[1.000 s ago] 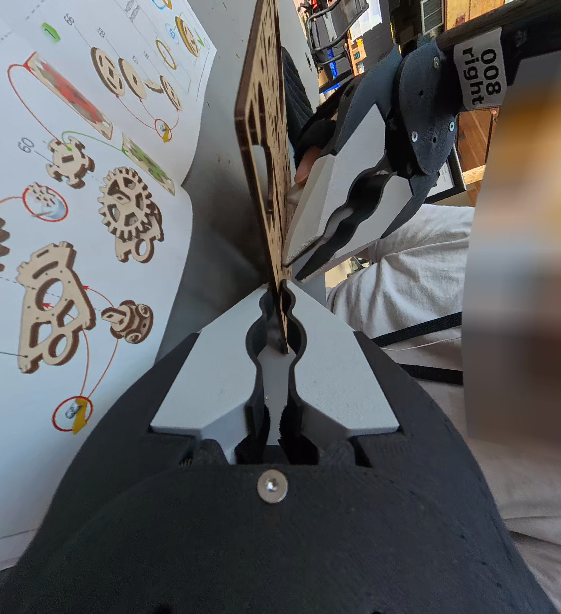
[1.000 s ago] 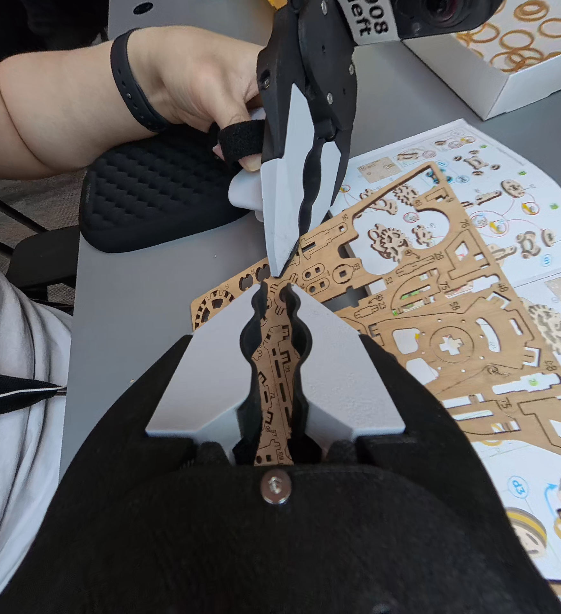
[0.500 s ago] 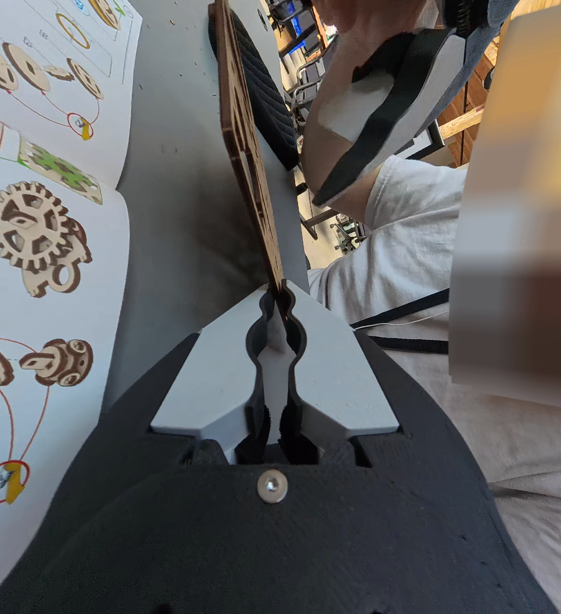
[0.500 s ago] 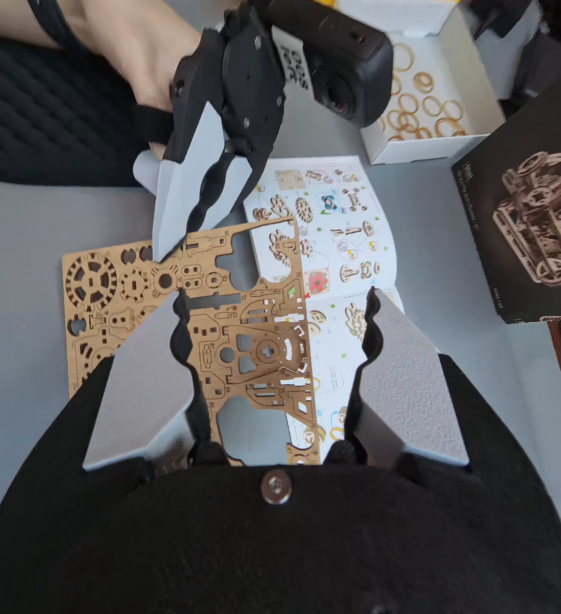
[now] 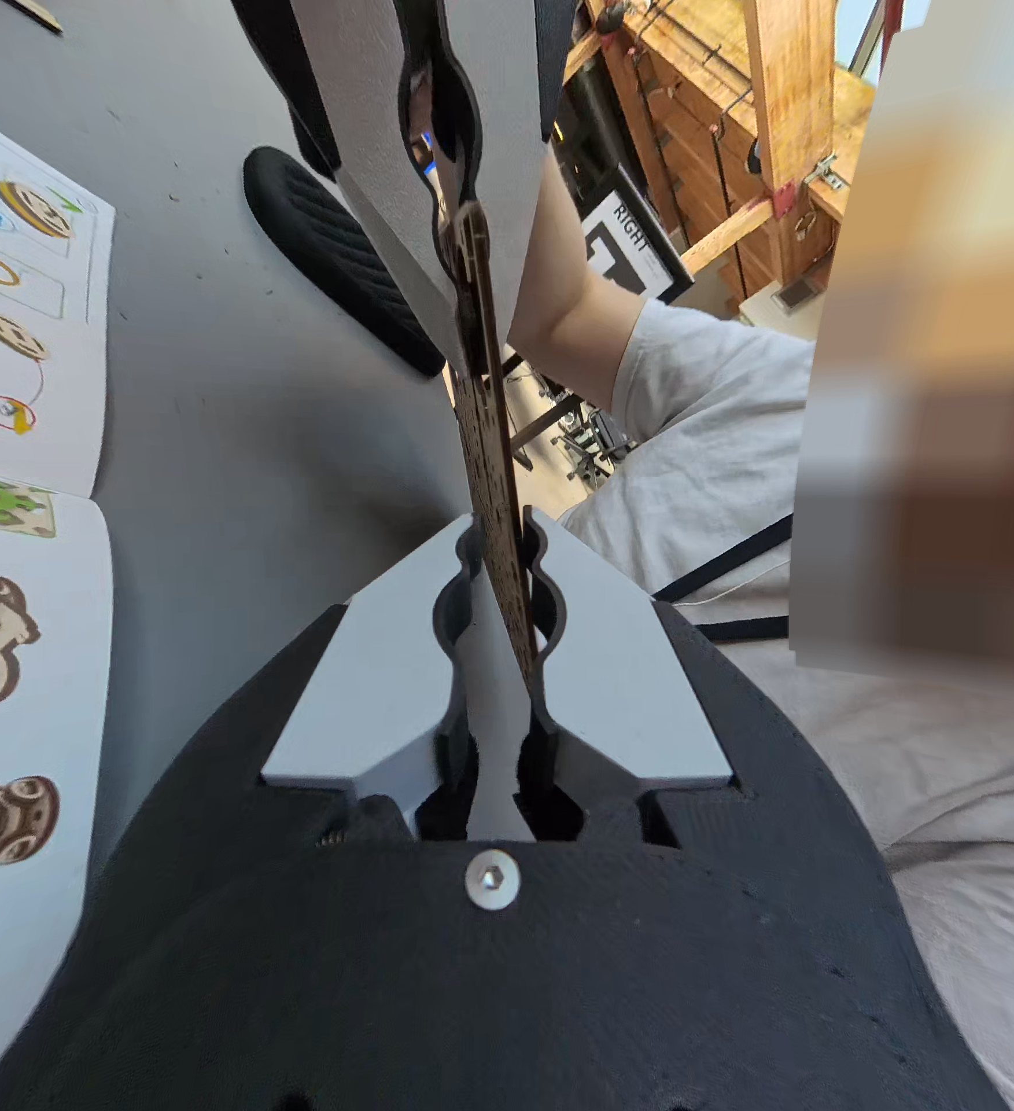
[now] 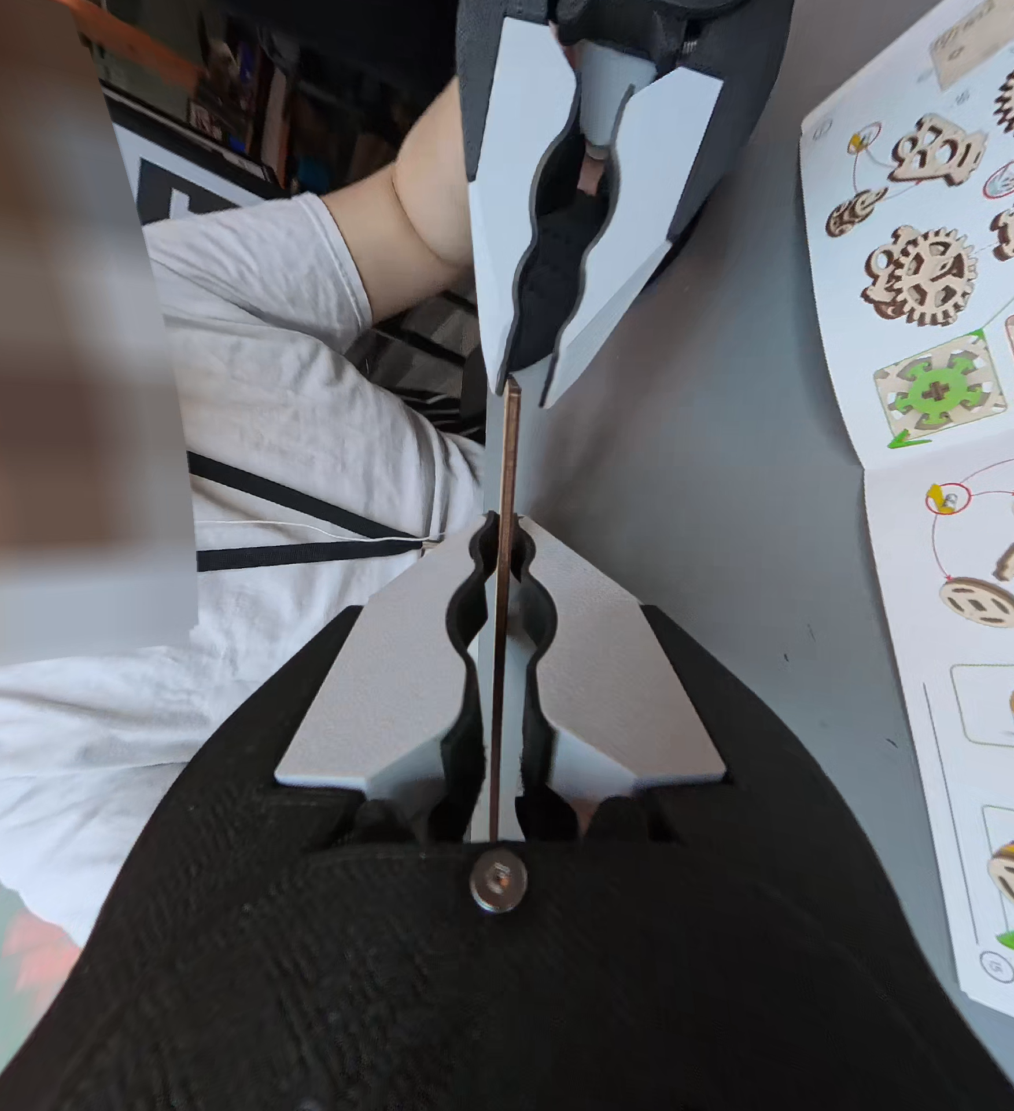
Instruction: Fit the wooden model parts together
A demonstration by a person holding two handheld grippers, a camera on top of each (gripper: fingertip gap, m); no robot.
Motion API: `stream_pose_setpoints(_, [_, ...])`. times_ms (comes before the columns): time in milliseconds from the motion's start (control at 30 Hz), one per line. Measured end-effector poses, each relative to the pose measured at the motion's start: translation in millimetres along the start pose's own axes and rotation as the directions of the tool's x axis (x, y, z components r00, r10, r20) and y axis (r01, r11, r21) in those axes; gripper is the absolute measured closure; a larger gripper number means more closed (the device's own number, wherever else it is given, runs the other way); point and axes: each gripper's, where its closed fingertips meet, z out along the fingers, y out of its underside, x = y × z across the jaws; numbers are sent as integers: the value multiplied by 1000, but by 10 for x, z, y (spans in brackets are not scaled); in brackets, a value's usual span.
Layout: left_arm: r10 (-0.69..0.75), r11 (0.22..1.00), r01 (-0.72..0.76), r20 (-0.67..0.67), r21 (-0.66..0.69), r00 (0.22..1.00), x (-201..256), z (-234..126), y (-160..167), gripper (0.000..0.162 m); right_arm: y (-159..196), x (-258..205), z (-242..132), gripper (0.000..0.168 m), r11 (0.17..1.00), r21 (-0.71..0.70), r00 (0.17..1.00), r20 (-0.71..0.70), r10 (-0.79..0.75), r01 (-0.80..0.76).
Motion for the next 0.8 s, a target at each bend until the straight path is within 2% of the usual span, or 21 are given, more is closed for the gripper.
stream_pose_setpoints(33, [-3,999,3,11,48,1000,-1,-92,-71,141,0,-34,-64,168,996,86,1000,-5,-25,26])
stream_pose_setpoints(133, [54,991,-67,116,118,992,23,-338,-180,130,71,-73,-332,168,921,376,993,-88,-75,103])
stream_pose_setpoints(233, [177,955,-220,211,200,961,154,-483,-385,114,234,-21,-635,167,759,632,979,-201,-34,156])
stream_pose_setpoints(333, [192,937,-268,311,223,931,-32,-465,-421,101,367,-15,-882,168,560,809,973,-229,21,179])
stream_pose_setpoints(400, [150,958,-212,292,191,945,-195,-304,-357,106,418,28,-943,168,469,858,960,-270,66,209])
stream_pose_setpoints(433, [133,968,-183,269,173,954,-244,-210,-330,118,424,50,-930,168,444,868,954,-289,84,224])
stream_pose_setpoints(467, [117,975,-161,261,154,958,-294,-128,-310,123,418,52,-892,168,429,871,950,-301,85,238])
stream_pose_setpoints(567, [91,988,-127,339,88,936,-512,-34,-265,120,379,51,-696,168,440,869,957,-281,68,224])
stream_pose_setpoints(600, [98,990,-125,296,73,950,-458,-3,-241,129,373,80,-644,168,446,869,958,-276,79,213])
stream_pose_setpoints(633, [103,991,-120,213,67,972,-338,25,-214,158,386,123,-597,167,462,861,955,-283,93,210])
stream_pose_setpoints(700, [62,997,-68,148,37,987,-259,15,-120,162,443,123,-554,163,499,844,960,-270,79,196])
stream_pose_setpoints(733, [35,999,-34,137,-5,990,-260,7,-31,161,485,136,-619,149,510,836,954,-286,90,202])
stream_pose_setpoints(800, [-22,998,29,125,-59,992,-272,8,111,162,547,123,-878,142,531,788,903,-419,95,310])
